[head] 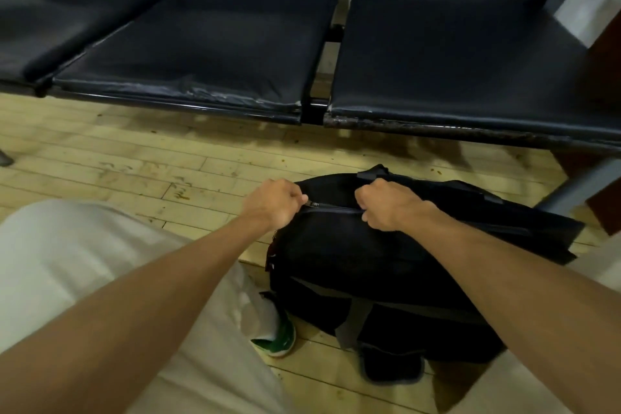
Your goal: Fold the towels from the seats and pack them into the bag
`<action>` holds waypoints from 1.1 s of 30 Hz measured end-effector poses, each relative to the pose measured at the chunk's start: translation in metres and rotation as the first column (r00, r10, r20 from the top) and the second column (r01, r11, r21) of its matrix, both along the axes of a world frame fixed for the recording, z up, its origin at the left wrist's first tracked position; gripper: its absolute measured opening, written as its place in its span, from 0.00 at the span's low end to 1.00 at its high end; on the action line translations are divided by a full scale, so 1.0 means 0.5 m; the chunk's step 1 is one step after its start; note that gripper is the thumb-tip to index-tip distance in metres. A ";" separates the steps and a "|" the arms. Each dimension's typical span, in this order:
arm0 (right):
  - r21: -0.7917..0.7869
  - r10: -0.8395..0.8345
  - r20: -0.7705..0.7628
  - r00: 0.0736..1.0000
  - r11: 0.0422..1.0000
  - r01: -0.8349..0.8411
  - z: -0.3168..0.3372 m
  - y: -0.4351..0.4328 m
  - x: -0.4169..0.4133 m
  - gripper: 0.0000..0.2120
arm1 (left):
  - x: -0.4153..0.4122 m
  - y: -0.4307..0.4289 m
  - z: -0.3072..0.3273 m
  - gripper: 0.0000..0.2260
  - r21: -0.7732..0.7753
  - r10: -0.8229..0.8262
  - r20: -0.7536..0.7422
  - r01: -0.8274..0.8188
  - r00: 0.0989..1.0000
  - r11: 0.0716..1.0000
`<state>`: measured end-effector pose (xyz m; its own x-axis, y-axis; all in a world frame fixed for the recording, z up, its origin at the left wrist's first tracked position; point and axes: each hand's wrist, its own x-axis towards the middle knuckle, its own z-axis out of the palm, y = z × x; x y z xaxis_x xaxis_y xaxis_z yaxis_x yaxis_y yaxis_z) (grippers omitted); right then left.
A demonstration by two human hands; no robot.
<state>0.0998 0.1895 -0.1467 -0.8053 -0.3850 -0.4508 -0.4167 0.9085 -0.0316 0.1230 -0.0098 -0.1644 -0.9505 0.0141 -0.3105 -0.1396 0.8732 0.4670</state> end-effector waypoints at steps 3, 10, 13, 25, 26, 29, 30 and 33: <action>-0.007 0.017 0.003 1.000 1.000 -0.017 0.004 -0.021 -0.003 0.06 | -0.005 -0.035 0.007 0.15 0.084 0.060 0.056 -0.065 0.997 0.994; -0.203 0.065 -0.105 0.992 0.976 -0.085 -0.051 -0.123 0.004 0.14 | 0.004 -0.048 -0.019 0.15 0.249 0.128 0.116 -0.153 0.985 0.956; -0.178 0.075 -0.094 0.993 0.980 -0.090 -0.062 -0.130 -0.003 0.11 | 0.013 -0.071 -0.039 0.12 0.227 0.189 0.117 -0.212 0.975 0.951; -0.388 0.094 -0.187 0.978 0.907 -0.161 -0.103 -0.067 -0.002 0.05 | 0.002 -0.076 -0.171 0.14 -0.159 0.261 0.129 -0.240 0.957 0.958; -0.391 0.080 -0.181 0.980 0.909 -0.146 -0.104 -0.065 -0.003 0.05 | 0.000 -0.067 -0.171 0.14 -0.202 0.243 0.114 -0.217 0.963 0.955; -0.395 0.045 -0.150 0.988 0.913 -0.102 -0.106 -0.059 -0.004 0.04 | -0.001 -0.051 -0.159 0.14 -0.345 0.120 0.074 -0.088 0.990 0.935; -0.407 0.032 -0.123 0.992 0.910 -0.080 -0.103 -0.053 -0.002 0.05 | -0.001 -0.048 -0.146 0.14 -0.351 0.106 0.082 -0.070 0.991 0.934; -0.436 -0.034 -0.010 0.999 0.900 0.026 -0.083 -0.031 0.002 0.08 | -0.009 -0.016 -0.086 0.16 -0.326 0.083 0.067 -0.057 0.994 0.944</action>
<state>0.1007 0.1742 -0.1883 -0.8255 -0.5154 -0.2301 -0.3934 0.8177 -0.4203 0.1182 -0.0180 -0.2076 -0.9180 -0.1650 -0.3606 -0.2305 0.9620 0.1465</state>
